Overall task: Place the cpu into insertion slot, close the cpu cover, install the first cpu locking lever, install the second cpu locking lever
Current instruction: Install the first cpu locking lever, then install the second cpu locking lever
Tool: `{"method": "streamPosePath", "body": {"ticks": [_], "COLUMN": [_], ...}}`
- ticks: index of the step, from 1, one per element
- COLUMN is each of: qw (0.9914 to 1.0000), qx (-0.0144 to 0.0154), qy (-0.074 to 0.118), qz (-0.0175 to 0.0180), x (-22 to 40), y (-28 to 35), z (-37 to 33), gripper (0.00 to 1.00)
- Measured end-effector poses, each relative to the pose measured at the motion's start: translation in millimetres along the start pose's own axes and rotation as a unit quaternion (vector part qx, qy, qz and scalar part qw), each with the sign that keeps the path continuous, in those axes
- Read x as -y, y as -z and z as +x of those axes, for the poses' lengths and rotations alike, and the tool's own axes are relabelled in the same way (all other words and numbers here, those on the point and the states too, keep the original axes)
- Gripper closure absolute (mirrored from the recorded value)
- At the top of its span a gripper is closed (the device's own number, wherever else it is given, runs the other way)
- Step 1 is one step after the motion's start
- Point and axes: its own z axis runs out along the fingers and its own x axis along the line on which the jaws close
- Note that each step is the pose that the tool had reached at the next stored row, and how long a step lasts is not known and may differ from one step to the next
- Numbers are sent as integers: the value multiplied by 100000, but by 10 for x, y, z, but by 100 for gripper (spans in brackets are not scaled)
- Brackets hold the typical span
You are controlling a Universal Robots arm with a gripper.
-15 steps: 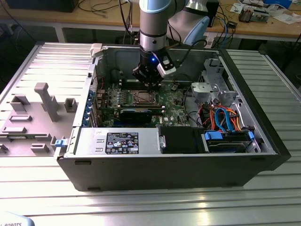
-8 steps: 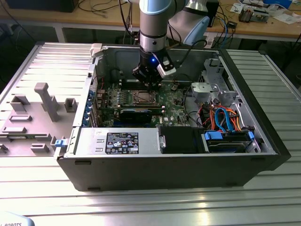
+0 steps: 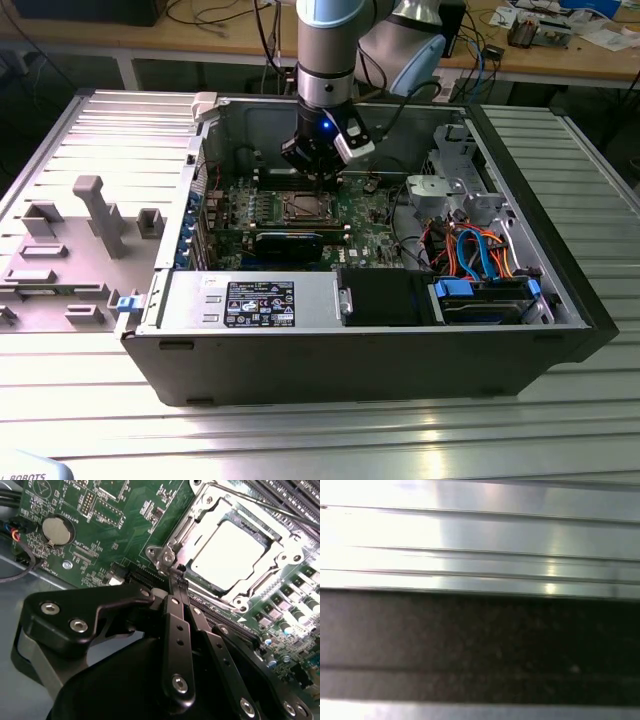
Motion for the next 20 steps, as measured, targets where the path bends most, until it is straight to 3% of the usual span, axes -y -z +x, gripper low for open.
{"method": "streamPosePath", "body": {"ticks": [5,20], "qw": [100000,100000], "qx": [5,4], "qy": [-4,-8], "qz": [31,39], "x": [41,71], "y": [-2,-1], "z": [2,3], "gripper": [89,89]}}
